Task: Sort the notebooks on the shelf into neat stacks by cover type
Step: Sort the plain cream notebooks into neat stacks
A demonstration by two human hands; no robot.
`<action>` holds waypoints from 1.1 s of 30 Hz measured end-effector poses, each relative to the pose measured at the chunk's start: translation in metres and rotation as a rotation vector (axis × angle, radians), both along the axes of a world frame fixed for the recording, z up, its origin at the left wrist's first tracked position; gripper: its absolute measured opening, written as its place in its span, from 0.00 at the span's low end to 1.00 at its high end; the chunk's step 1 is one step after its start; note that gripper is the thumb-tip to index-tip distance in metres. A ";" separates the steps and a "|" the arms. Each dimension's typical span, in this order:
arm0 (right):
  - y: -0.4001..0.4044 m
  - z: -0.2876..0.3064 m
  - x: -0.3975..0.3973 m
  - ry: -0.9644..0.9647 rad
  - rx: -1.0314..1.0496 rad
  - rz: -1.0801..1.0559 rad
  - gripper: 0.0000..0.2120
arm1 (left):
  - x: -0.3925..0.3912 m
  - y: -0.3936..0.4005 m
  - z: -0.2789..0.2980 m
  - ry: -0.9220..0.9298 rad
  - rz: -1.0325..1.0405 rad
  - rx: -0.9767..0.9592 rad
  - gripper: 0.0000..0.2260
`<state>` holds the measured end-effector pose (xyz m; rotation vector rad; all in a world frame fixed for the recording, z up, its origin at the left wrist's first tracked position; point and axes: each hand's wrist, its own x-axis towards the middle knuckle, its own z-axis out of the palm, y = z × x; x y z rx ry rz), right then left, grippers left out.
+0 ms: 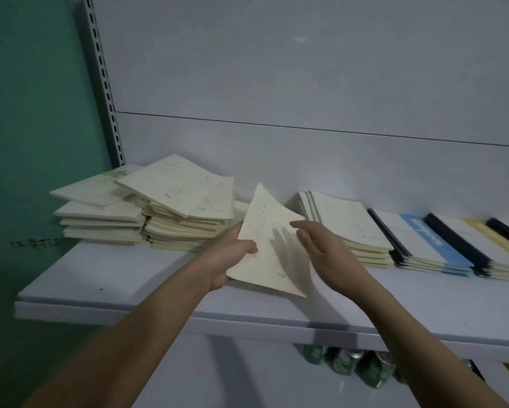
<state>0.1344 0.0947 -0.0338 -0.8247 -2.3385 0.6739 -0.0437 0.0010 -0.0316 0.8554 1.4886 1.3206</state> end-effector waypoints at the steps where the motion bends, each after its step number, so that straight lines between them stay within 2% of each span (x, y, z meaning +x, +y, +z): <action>1: 0.004 0.002 -0.002 0.030 -0.004 -0.038 0.18 | -0.003 -0.003 0.004 0.017 0.028 0.035 0.21; 3: 0.016 0.001 -0.012 0.063 0.000 -0.087 0.16 | -0.011 -0.010 0.013 0.040 0.082 0.106 0.19; 6: 0.030 -0.006 -0.035 0.014 0.026 -0.067 0.17 | -0.024 -0.024 0.024 0.081 0.135 0.176 0.20; 10: 0.040 -0.026 -0.068 -0.237 0.060 0.089 0.17 | -0.041 -0.048 0.029 0.082 0.165 0.179 0.20; 14: 0.040 -0.048 -0.092 -0.500 0.282 0.163 0.22 | -0.055 -0.064 0.031 0.084 0.258 0.182 0.21; 16: 0.040 -0.053 -0.095 -0.490 0.335 0.155 0.23 | -0.062 -0.070 0.030 0.077 0.298 0.187 0.22; 19: 0.039 -0.048 -0.092 -0.453 0.385 0.158 0.17 | -0.070 -0.075 0.028 0.080 0.326 0.188 0.23; 24: 0.045 -0.042 -0.082 -0.402 0.291 0.109 0.08 | -0.078 -0.076 0.025 0.052 0.345 0.189 0.23; 30: 0.035 -0.031 -0.077 -0.352 0.292 0.047 0.11 | -0.089 -0.077 0.030 0.023 0.314 0.193 0.22; 31: 0.031 -0.029 -0.078 -0.365 0.271 0.058 0.14 | -0.090 -0.077 0.030 0.024 0.301 0.195 0.22; 33: 0.024 -0.028 -0.084 -0.437 0.265 0.075 0.27 | -0.091 -0.077 0.030 0.027 0.284 0.192 0.21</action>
